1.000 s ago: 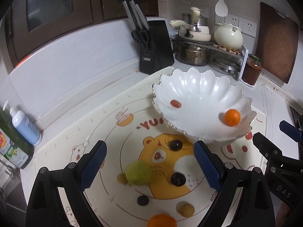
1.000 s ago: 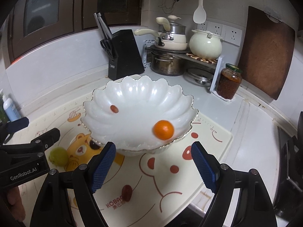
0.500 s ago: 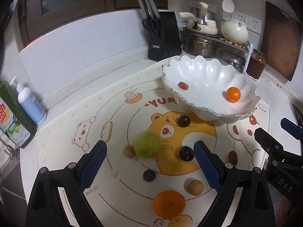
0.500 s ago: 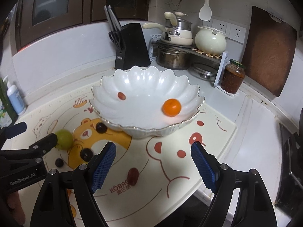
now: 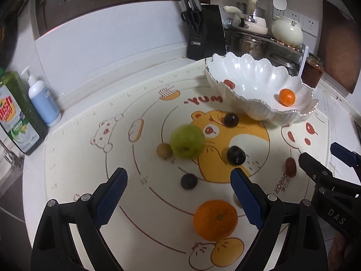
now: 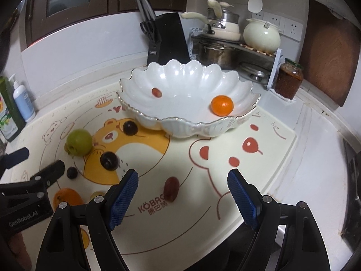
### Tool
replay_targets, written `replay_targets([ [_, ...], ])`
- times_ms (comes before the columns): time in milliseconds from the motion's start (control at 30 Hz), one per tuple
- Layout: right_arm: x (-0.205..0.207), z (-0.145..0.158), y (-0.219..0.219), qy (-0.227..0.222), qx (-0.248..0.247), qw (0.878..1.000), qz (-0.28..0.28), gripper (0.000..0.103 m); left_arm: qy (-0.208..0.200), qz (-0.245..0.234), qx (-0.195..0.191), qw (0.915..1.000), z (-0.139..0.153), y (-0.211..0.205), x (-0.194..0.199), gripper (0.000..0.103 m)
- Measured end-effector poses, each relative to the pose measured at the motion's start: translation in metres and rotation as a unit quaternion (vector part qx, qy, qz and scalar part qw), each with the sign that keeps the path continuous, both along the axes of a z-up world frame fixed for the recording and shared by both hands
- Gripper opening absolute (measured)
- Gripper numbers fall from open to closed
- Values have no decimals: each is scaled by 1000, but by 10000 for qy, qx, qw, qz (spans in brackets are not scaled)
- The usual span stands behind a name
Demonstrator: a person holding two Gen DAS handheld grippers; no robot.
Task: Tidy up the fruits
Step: 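Withdraw both tools from the bowl back toward the remaining fruits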
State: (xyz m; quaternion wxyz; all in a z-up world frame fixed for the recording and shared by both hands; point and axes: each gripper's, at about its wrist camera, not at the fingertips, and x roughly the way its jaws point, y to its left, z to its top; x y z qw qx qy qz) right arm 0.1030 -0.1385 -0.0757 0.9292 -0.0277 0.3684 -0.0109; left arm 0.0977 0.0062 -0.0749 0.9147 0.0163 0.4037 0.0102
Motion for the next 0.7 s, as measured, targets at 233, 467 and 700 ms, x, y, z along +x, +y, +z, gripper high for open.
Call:
replay_targets([
  [233, 1, -11, -1, 3, -41, 10000, -16, 81, 60, 8, -34, 10000, -11, -2, -7, 90],
  [467, 4, -22, -1, 22, -148, 9999, -11, 72, 143, -9, -63, 9999, -23, -7, -14, 89],
  [700, 6, -29, -1, 38, -138, 9999, 16, 71, 95, -30, -103, 9999, -26, -10, -16, 86],
])
